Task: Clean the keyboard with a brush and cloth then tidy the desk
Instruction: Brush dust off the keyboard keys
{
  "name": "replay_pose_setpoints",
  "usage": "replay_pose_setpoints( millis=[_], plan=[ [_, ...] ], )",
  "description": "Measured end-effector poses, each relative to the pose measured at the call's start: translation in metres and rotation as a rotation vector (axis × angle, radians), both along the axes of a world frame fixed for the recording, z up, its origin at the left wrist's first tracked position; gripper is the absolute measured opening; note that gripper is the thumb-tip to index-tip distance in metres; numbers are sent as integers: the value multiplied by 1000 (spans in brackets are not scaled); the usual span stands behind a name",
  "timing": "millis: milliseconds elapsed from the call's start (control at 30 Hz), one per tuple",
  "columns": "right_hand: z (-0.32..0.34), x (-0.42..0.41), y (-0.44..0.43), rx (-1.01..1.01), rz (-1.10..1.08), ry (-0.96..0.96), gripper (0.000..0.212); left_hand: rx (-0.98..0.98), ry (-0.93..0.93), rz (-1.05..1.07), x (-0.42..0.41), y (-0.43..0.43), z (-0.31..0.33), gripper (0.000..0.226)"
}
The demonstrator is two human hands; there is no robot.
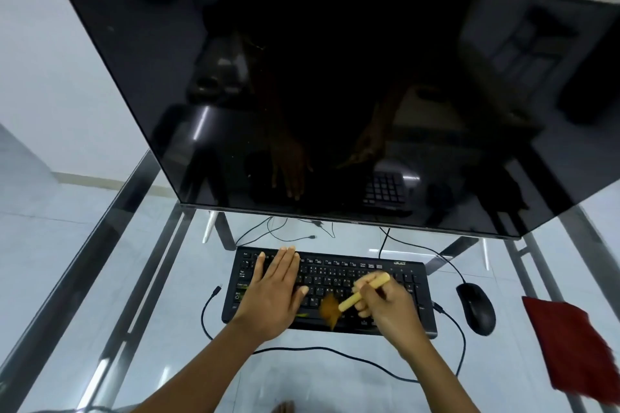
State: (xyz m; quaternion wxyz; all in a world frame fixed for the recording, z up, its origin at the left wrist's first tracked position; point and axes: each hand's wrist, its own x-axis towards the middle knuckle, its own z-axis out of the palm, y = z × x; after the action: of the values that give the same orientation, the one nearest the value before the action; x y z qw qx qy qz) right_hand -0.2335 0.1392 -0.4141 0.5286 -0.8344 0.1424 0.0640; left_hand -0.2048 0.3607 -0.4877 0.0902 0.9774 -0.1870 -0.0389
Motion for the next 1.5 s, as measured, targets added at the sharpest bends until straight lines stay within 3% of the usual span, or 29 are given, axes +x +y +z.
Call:
replay_pose_setpoints(
  millis=[133, 233, 300, 467, 533, 600, 667, 733, 800, 933, 1067, 1200, 1300, 1433, 1500],
  plan=[
    [4, 11, -6, -114, -133, -161, 12, -15, 11, -58, -1, -14, 9, 69],
    [8, 15, -5, -130, 57, -23, 12, -37, 20, -106, -1, -21, 12, 72],
    [10, 14, -7, -229, 68, -82, 13, -32, 9, -112, 0, -26, 14, 72],
    [7, 10, -14, -202, 51, -101, 12, -14, 29, -135, 2, -33, 15, 79],
    [3, 11, -19, -222, -77, -206, 14, -16, 47, -141, 2, -35, 16, 77],
    [3, 15, -22, -71, -136, -214, 11, -27, 65, -143, 3, -37, 17, 77],
    [4, 17, -16, 22, -30, -126, 12, -23, 84, -152, 5, -37, 18, 82],
    [0, 20, -14, -95, -44, -142, 11, -4, 107, -166, 7, -39, 17, 91],
    [1, 23, -18, -146, -196, -218, 12, -8, 134, -168, 9, -43, 17, 101],
    [0, 23, -21, -83, 18, -186, 9, -36, 175, -179, 14, -50, 19, 114],
    [0, 20, -41, -225, -152, -306, 12, -42, 182, -205, 15, -59, 20, 112],
    [1, 13, -54, -229, -19, -202, 11, -43, 185, -225, 14, -63, 19, 109],
    [0, 11, -71, -257, -228, -256, 10, -40, 192, -241, 14, -71, 19, 109],
    [-2, 4, -75, -219, -174, -207, 10, -42, 186, -272, 15, -80, 19, 106],
    [1, 2, -77, -252, -341, -260, 20, -26, 184, -290, 14, -84, 19, 105]
  ],
)
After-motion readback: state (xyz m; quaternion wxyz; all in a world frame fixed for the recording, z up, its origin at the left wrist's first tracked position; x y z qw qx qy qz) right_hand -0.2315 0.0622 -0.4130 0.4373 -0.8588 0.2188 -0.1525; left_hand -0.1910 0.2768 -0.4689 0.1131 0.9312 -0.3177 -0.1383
